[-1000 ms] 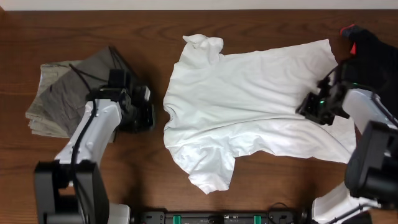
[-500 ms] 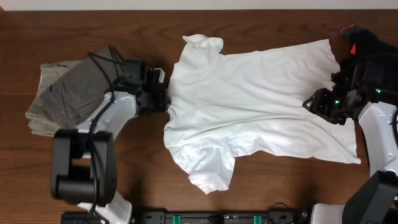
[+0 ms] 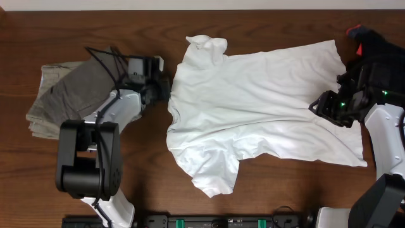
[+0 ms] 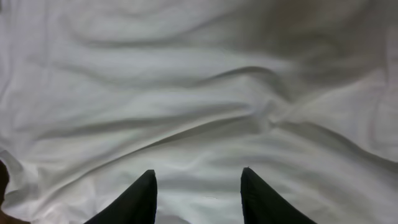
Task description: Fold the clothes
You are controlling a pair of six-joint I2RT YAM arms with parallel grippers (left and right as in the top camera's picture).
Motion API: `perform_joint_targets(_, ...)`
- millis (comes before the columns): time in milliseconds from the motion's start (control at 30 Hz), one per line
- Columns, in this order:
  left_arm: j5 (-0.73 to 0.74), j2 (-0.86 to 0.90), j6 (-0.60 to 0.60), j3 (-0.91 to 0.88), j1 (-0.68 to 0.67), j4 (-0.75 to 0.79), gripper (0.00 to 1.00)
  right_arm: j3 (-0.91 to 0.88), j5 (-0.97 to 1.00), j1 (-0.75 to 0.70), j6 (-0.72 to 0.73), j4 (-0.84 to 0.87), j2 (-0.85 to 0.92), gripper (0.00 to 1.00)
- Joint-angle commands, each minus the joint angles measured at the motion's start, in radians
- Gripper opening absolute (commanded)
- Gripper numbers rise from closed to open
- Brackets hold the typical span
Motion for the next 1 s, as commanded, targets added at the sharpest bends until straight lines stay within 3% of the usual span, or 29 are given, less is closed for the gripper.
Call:
perform_joint_targets(0, -0.003, 0.009, -0.042, 0.124, 0.045, -0.044, 0.06, 0.001, 0.063, 0.0, -0.011, -0.009, 0.003, 0.46)
perform_joint_targets(67, 0.094, 0.008, -0.041, 0.19, 0.063, -0.132, 0.08, 0.0, 0.092, 0.0, -0.011, -0.021, 0.008, 0.46)
perform_joint_targets(133, 0.207, 0.006, -0.029, 0.234, 0.068, -0.232, 0.17, 0.0, 0.124, 0.0, 0.0, -0.045, 0.018, 0.47)
perform_joint_targets(267, 0.355, 0.004, 0.049, 0.245, 0.043, -0.419, 0.21, -0.009, 0.145, 0.0, 0.027, -0.101, 0.053, 0.46)
perform_joint_targets(500, 0.354, 0.004, 0.243, 0.245, -0.079, -0.685, 0.21, -0.078, 0.168, -0.003, 0.034, -0.103, 0.158, 0.41)
perform_joint_targets(667, 0.353, -0.003, 0.274, 0.245, -0.165, -0.734, 0.2, -0.091, 0.163, -0.005, 0.034, -0.056, 0.203, 0.41)
perform_joint_targets(800, 0.277, -0.036, 0.273, 0.245, -0.209, -0.758, 0.12, -0.091, 0.127, -0.006, 0.012, -0.042, 0.201, 0.43)
perform_joint_targets(967, -0.035, -0.099, 0.183, 0.245, -0.223, -0.729, 0.17, -0.091, 0.054, -0.007, -0.008, -0.021, 0.201, 0.45)
